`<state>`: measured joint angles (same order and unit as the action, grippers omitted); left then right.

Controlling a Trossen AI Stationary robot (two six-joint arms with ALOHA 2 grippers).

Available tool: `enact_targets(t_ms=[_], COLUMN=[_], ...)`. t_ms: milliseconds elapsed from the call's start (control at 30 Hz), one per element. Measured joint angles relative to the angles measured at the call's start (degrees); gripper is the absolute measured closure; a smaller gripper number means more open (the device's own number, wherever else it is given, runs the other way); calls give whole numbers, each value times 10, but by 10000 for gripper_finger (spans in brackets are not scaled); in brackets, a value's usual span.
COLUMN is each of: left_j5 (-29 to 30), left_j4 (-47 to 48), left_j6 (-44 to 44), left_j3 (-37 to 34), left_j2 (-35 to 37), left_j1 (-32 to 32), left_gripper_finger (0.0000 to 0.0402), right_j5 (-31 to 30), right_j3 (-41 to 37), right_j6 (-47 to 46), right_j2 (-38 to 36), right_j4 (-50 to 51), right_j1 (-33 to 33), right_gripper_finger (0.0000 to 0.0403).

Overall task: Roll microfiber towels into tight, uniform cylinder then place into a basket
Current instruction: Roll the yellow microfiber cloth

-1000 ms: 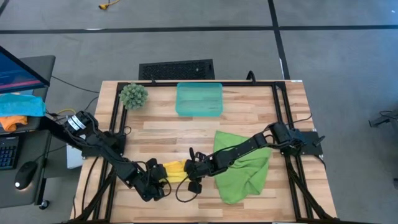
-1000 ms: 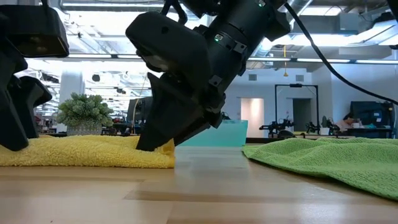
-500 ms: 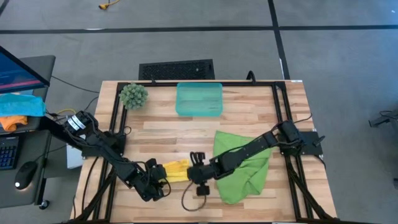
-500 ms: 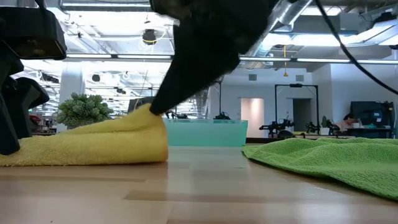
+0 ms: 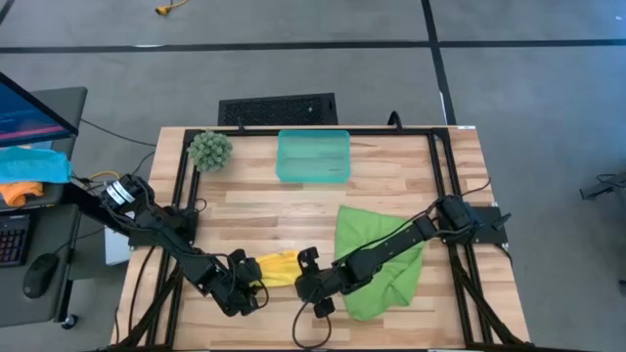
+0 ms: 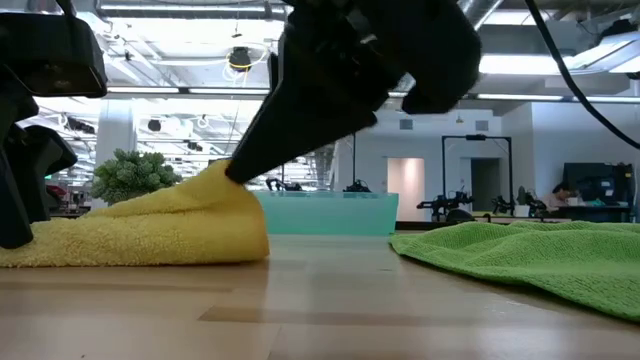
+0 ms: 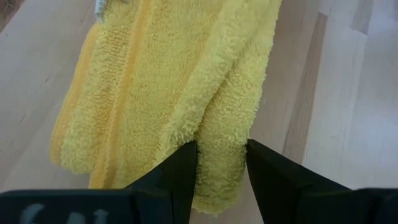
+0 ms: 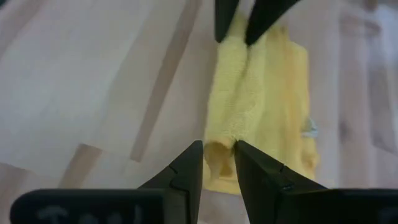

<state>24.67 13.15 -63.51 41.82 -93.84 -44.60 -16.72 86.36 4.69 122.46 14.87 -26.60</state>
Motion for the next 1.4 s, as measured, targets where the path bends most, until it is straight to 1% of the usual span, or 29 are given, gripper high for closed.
enact_targets(t_ms=[200, 300, 467, 567, 667, 867, 967, 1167, 1267, 1300, 1400], left_j5=[-2, -3, -3, -6, -7, -9, -9, -13, -13, -13, -14], left_j4=[1, 4, 5, 4, 4, 4, 4, 4, 5, 5, 7], left_j6=[1, 2, 3, -3, -6, -6, -5, -4, -4, -4, -4], left_j3=[0, 0, 0, 0, 0, 0, 0, 0, 0, 0, 0], left_j2=[0, 0, 0, 0, 0, 0, 0, 0, 0, 0, 0], left_j1=[0, 0, 0, 0, 0, 0, 0, 0, 0, 0, 0], left_gripper_finger=[268, 268, 268, 268, 268, 268, 268, 268, 268, 268, 268], right_j5=[-35, -44, -41, -34, -12, -11, 4, 4, 3, 3, 15], right_j3=[0, 2, 3, 0, 0, 0, 1, -1, 4, 0, 3], right_j6=[0, 14, 34, 47, 48, 48, 48, 29, 26, 23, -1], right_j2=[-18, -28, -17, 4, 17, 27, 26, 41, 53, 56, 69], right_j4=[37, 16, -28, -16, -21, -26, -39, -29, -42, -28, -45], right_j1=[-11, -20, -25, -14, -1, 13, 17, 28, 34, 36, 44], right_gripper_finger=[284, 284, 284, 284, 284, 280, 261, 197, 171, 165, 157])
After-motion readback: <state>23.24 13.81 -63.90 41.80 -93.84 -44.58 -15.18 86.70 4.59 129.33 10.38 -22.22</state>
